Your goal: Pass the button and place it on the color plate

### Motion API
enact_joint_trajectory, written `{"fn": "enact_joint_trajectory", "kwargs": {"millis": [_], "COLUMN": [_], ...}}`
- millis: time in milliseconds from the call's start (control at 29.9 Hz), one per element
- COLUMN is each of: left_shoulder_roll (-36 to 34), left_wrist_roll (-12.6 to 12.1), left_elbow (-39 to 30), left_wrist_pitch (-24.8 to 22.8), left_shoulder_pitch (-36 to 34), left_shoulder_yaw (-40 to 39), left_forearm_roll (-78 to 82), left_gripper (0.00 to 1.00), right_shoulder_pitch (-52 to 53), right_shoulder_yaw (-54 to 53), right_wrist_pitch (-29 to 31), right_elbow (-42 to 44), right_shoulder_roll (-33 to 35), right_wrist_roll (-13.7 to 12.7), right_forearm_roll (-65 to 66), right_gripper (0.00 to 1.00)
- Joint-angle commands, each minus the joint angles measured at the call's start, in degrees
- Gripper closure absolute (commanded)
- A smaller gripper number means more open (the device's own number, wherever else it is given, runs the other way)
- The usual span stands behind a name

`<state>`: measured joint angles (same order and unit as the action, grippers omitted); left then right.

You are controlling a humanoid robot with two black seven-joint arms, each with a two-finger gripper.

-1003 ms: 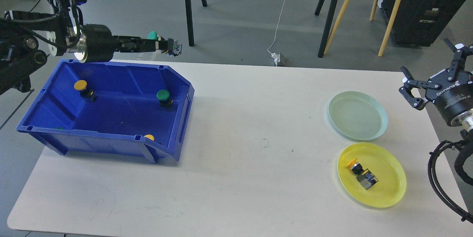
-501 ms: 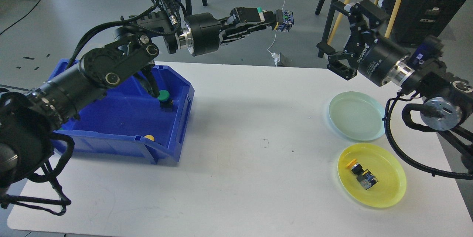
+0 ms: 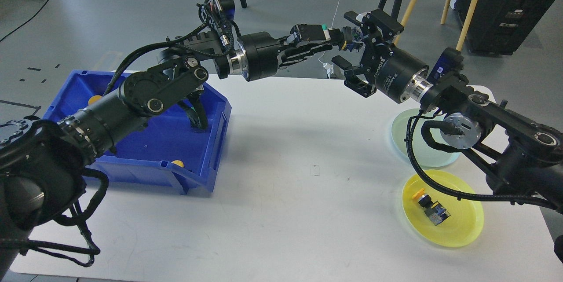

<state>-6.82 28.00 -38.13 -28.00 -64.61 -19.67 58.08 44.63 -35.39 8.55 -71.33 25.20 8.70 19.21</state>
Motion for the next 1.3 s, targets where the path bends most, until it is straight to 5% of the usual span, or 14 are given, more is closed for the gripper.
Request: {"fn": "enact_joint_trajectory", "kwargs": {"millis": [0, 67, 201, 267, 668, 702, 802, 936, 1069, 1203, 1270], "left_shoulder_roll": [-0.04, 0.05, 0.14, 0.14, 0.22, 0.22, 0.31, 0.31, 0.40, 0.40, 0.40], "left_wrist_roll": [0.00, 0.00, 0.00, 0.00, 0.00, 0.00, 0.00, 0.00, 0.00, 0.00, 0.00], "left_elbow": [0.42, 0.95, 1.04, 1.04, 1.04, 1.04, 1.04, 1.30, 1.65, 1.74, 1.83], "left_wrist_pitch": [0.00, 0.00, 0.00, 0.00, 0.00, 0.00, 0.00, 0.00, 0.00, 0.00, 0.00], "left_shoulder_pitch": [0.02, 0.10, 0.19, 0.28, 0.63, 0.72, 1.42, 1.60, 1.60, 1.60, 1.60], "left_shoulder_yaw": [-0.02, -0.11, -1.25, -1.34, -2.22, -2.39, -3.45, -3.80, -3.80, -3.80, -3.80], "left_forearm_roll": [-0.08, -0.16, -0.16, -0.16, -0.16, -0.16, -0.86, -4.03, -4.29, -4.21, -4.29], "left_gripper": [0.97, 0.97, 0.97, 0.97, 0.88, 0.81, 0.31, 0.07, 0.06, 0.06, 0.06], "right_shoulder_pitch": [0.02, 0.10, 0.10, -0.07, -0.86, -0.95, -1.30, -2.88, -7.44, -9.47, -9.74], "right_shoulder_yaw": [-0.55, -0.64, -0.73, -0.73, -2.57, -2.84, -3.63, -5.56, -8.81, -7.33, -4.79], "right_wrist_pitch": [-0.02, -0.02, -1.24, -1.96, -2.92, -3.01, -4.41, -7.22, -16.42, -36.55, -36.55], "right_elbow": [-0.21, -0.30, 0.05, -0.21, -0.39, -0.39, -0.39, -0.12, 1.01, 7.06, 12.94], "right_shoulder_roll": [0.46, 0.64, 0.56, 0.82, 0.82, 0.82, 0.82, 0.82, 0.73, -0.06, -1.55], "right_wrist_roll": [0.00, 0.00, -0.09, 0.00, -0.09, -0.09, -0.09, -0.44, -1.67, -6.23, -9.39], "right_forearm_roll": [-0.05, -0.05, 0.21, 0.38, 0.21, 0.12, -0.58, -1.19, -8.30, -10.43, -10.43], "right_gripper": [0.11, 0.44, 0.90, 0.98, 1.00, 1.00, 1.00, 1.00, 1.00, 1.00, 1.00]}}
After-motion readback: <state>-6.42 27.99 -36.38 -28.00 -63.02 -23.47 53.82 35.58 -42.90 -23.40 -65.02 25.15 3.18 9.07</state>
